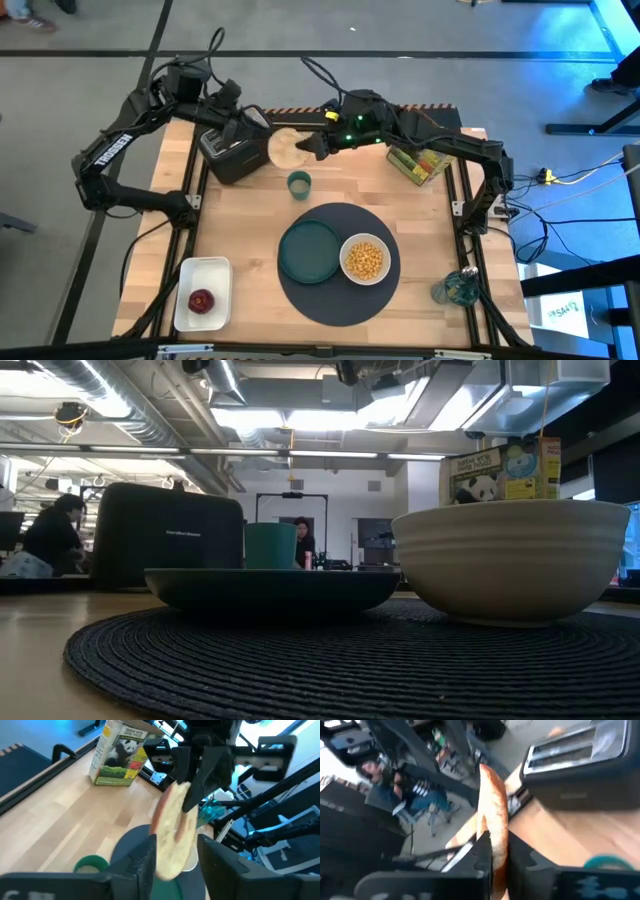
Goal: Arrange a breakfast setting
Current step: Put the bagel from the toaster onto the green plate
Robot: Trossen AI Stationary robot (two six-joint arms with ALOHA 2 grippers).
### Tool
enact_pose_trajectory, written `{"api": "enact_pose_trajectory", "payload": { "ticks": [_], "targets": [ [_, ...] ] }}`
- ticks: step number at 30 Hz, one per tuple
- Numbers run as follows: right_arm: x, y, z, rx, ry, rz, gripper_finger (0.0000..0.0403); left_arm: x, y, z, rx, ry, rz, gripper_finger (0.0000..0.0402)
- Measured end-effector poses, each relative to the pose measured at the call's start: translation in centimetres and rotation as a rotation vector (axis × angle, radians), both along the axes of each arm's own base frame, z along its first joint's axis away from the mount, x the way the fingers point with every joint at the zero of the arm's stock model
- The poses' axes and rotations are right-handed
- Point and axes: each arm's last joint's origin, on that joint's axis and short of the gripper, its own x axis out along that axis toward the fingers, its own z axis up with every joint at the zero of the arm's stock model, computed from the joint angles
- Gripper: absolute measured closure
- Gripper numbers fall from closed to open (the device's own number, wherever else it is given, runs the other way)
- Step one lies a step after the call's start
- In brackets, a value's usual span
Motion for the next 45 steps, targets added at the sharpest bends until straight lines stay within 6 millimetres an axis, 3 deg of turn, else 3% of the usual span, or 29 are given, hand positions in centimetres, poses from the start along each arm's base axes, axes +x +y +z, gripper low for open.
{"api": "enact_pose_trajectory", "payload": {
  "ticks": [7,15,21,26,29,33,40,45],
  "targets": [
    [-1.3,0.3,-1.4,0.07,0.179,0.148,0.0388,-0.7,-1.4,-0.4,0.05,0.082,-0.013,0.0231],
    [-1.0,2.0,-1.1,0.075,0.139,0.3,0.0396,1.6,-4.3,-3.8,-0.006,0.185,-0.162,0.0205],
    [-0.7,4.4,-5.4,0.128,0.229,0.387,0.0398,2.3,-5.7,-6.5,-0.019,0.209,-0.193,0.0173],
    [-0.2,6.0,-8.6,0.198,0.125,0.4,0.04,2.7,-6.7,-8.6,-0.068,0.137,-0.199,0.0158],
    [0.1,7.0,-10.4,0.206,0.073,0.377,0.0401,3.1,-7.4,-10.5,-0.107,0.122,-0.203,0.0155],
    [0.0,8.2,-11.7,0.173,0.128,0.302,0.0401,3.8,-8.5,-12.8,-0.131,0.105,-0.231,0.0155],
    [0.0,9.9,-12.0,0.139,0.137,0.291,0.0402,4.9,-10.2,-16.0,-0.113,0.115,-0.213,0.0158],
    [-0.1,10.3,-12.0,0.116,0.134,0.312,0.0402,6.3,-11.5,-16.5,-0.07,0.073,-0.213,0.0186]
  ]
}}
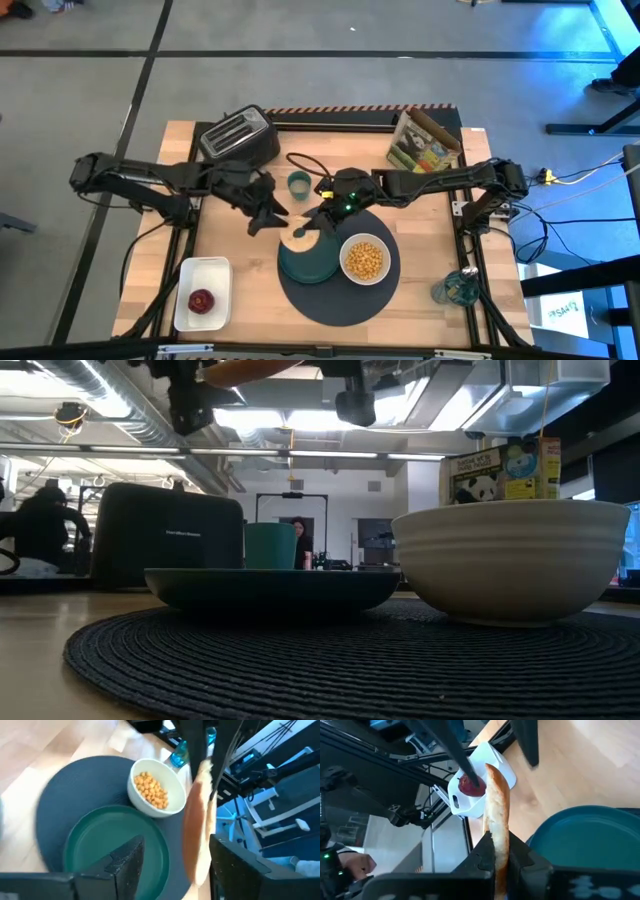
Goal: Arrange a breakfast setting
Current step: Put the bagel from the toaster onto the green plate
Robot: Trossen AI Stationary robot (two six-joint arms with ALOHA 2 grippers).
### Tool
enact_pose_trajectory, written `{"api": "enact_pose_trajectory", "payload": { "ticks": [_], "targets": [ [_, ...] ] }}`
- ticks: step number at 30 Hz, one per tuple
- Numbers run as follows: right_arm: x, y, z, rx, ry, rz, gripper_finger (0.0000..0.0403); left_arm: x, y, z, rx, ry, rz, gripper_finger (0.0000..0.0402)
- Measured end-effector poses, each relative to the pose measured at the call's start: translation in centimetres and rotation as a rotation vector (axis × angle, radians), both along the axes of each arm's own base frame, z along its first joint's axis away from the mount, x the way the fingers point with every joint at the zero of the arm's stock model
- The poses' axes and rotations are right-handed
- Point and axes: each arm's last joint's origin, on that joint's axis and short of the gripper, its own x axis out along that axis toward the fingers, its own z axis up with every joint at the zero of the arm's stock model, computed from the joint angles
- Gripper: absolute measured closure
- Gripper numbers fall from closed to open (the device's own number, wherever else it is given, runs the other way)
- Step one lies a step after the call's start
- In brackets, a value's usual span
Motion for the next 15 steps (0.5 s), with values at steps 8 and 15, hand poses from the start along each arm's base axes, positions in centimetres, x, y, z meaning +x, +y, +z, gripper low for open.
{"api": "enact_pose_trajectory", "payload": {
  "ticks": [8,15],
  "targets": [
    [-0.4,0.0,-0.6,-0.074,0.043,0.067,0.0403,2.4,-1.3,-2.0,-0.023,0.043,-0.057,0.0244],
    [-0.5,0.1,-0.8,-0.097,0.047,0.11,0.0398,3.2,-1.8,-2.9,-0.07,0.074,-0.061,0.034]
  ]
}}
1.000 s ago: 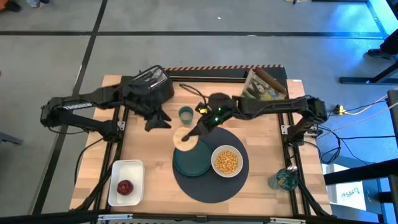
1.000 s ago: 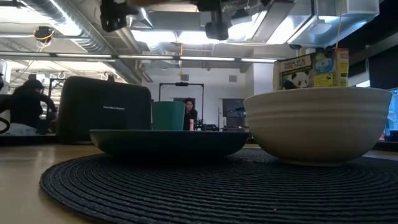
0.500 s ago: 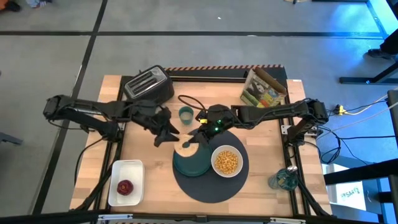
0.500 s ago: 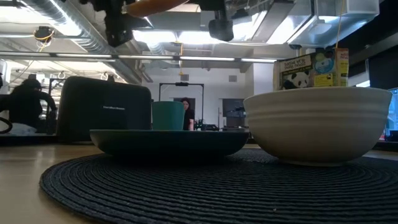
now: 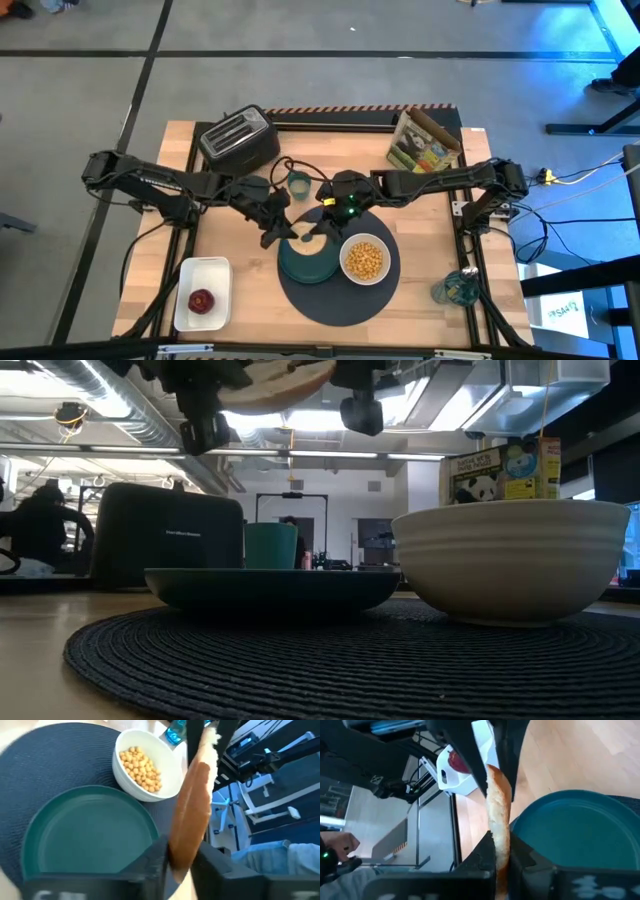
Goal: Arrange a breakfast setting
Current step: Put the bagel from the toaster onto the green plate
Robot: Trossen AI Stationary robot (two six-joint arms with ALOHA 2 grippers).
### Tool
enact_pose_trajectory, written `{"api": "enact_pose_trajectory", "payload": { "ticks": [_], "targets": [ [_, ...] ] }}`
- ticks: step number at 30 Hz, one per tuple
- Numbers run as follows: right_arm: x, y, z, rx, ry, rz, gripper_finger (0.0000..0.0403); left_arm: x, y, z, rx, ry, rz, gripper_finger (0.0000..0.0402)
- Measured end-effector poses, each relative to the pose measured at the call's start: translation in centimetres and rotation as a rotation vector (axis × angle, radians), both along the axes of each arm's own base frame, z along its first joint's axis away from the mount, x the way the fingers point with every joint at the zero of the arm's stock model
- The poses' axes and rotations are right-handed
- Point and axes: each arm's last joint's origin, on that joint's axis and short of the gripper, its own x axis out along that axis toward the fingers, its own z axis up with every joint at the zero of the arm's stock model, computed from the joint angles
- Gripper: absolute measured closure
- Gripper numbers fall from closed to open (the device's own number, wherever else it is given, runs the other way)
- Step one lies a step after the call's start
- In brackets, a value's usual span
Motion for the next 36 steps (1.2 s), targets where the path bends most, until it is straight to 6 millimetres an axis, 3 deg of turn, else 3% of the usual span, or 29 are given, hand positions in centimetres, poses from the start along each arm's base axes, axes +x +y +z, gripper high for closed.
{"api": "enact_pose_trajectory", "payload": {
  "ticks": [4,10,15,20,26,36],
  "targets": [
    [-0.1,0.1,-0.1,-0.002,0.013,0.008,0.0385,0.2,-0.1,-0.1,-0.011,-0.006,0.0,0.0388],
    [-0.7,-0.2,-0.7,-0.045,0.106,-0.04,0.0315,1.3,-0.6,-1.6,-0.023,0.052,0.018,0.0386],
    [-1.6,-0.4,-0.8,-0.103,0.181,-0.093,0.0235,2.5,-1.5,-4.7,-0.016,0.176,-0.017,0.0388],
    [-2.1,-0.3,-0.5,-0.203,0.186,-0.162,0.0185,3.7,-1.4,-8.0,0.005,0.288,-0.015,0.0389],
    [-2.3,-0.2,-0.3,-0.237,0.175,-0.166,0.0174,4.4,-0.6,-10.8,-0.014,0.389,-0.027,0.0389],
    [-2.5,-0.2,-0.4,-0.252,0.193,-0.165,0.0174,3.3,0.9,-11.1,-0.196,0.572,0.055,0.0371]
  ]
}}
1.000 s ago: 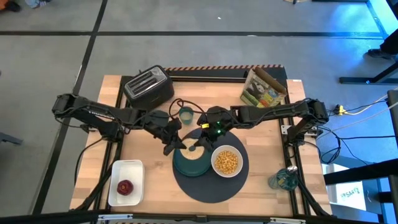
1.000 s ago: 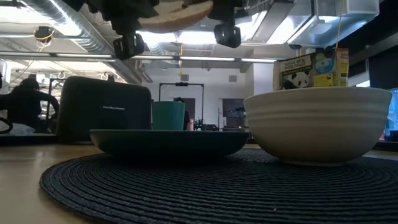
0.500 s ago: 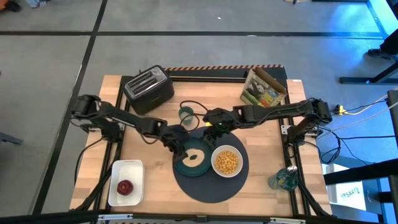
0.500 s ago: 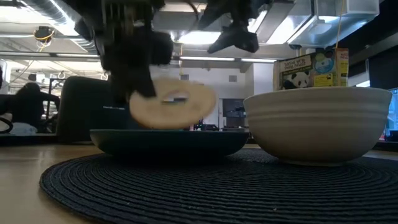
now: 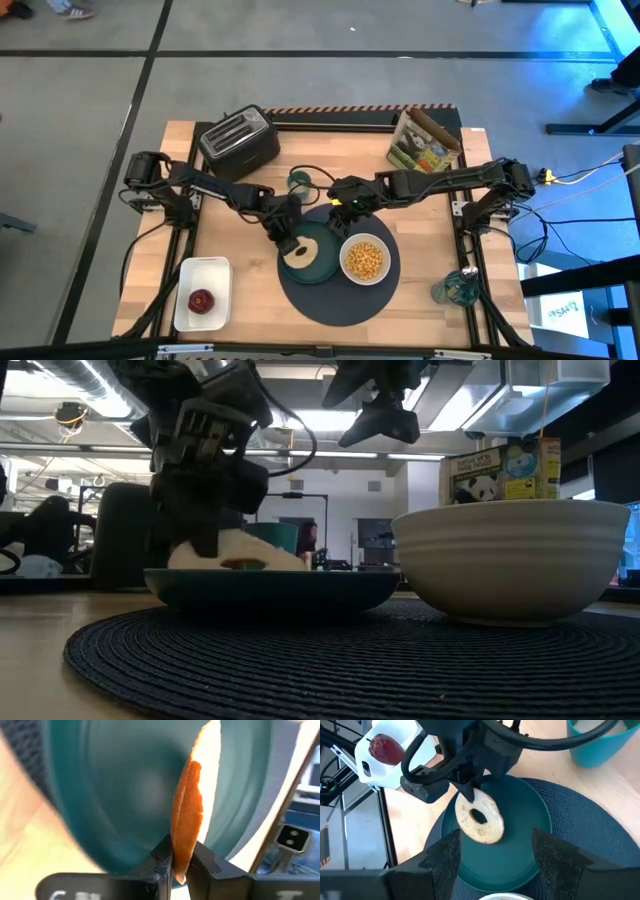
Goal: Arrange a breakfast setting
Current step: Put the bagel from the toaster onto the green plate, then put the red apple on the green plate
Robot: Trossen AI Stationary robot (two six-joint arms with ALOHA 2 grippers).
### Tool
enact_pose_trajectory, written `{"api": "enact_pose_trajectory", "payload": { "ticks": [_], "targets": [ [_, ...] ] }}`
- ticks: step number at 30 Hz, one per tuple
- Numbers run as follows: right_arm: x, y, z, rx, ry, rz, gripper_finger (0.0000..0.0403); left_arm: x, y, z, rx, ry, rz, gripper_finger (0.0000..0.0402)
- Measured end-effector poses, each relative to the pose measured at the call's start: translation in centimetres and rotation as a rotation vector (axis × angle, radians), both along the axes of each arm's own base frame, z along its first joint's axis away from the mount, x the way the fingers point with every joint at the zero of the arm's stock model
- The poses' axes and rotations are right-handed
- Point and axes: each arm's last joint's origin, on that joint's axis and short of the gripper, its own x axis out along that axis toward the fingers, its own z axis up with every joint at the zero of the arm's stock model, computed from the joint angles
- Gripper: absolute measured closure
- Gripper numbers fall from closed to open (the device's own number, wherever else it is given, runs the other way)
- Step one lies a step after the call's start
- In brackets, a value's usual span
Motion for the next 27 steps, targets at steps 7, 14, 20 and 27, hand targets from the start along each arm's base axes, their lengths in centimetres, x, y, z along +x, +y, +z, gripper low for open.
{"api": "enact_pose_trajectory", "payload": {
  "ticks": [7,14,20,27],
  "targets": [
    [0.0,0.0,0.0,-0.021,-0.005,0.011,0.0173,-0.5,0.5,-0.3,0.003,0.059,0.005,0.0365],
    [-0.5,-0.2,1.1,-0.049,-0.046,-0.01,0.0173,-1.8,0.7,2.1,0.059,0.035,0.029,0.0305],
    [-2.1,-0.6,3.5,-0.145,-0.113,-0.054,0.0173,-3.2,1.4,4.8,0.081,-0.029,0.064,0.0242],
    [-4.8,-1.2,7.5,-0.274,-0.252,-0.126,0.0173,-8.5,-2.0,10.5,-0.027,0.033,0.056,0.0226]
  ]
}}
